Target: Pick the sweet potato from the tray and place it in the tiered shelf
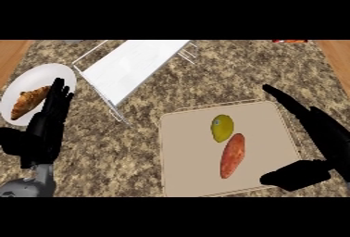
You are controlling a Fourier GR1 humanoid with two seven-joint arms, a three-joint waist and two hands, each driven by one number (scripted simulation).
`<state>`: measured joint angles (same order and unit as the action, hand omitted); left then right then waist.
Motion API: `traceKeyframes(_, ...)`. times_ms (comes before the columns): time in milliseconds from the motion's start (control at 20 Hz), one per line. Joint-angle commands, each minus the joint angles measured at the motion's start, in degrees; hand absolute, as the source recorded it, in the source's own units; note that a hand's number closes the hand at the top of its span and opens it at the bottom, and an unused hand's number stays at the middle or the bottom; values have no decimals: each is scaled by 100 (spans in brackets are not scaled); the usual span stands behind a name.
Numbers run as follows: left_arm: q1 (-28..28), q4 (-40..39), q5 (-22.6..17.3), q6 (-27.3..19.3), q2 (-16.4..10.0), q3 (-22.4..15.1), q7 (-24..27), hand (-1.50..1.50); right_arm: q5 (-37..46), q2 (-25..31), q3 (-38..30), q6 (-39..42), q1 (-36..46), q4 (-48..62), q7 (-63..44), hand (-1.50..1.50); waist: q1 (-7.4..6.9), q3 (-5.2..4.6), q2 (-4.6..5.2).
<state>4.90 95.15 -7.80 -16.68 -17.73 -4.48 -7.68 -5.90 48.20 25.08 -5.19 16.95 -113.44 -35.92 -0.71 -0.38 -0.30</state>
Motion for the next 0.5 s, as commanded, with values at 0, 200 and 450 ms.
traceKeyframes(0,121,47,50,-45,100,-113,-144,0,623,324,570,398,757,-219,-1532,-150,-82,3,14)
traceKeyframes(200,163,-205,-38,142,78,-18,-18,0,964,-353,1205,694,1481,-103,-2951,-150,-88,14,39)
traceKeyframes(450,125,-89,154,-33,200,-60,-23,0,1639,-1293,1869,882,1927,518,-3610,-150,-45,27,29)
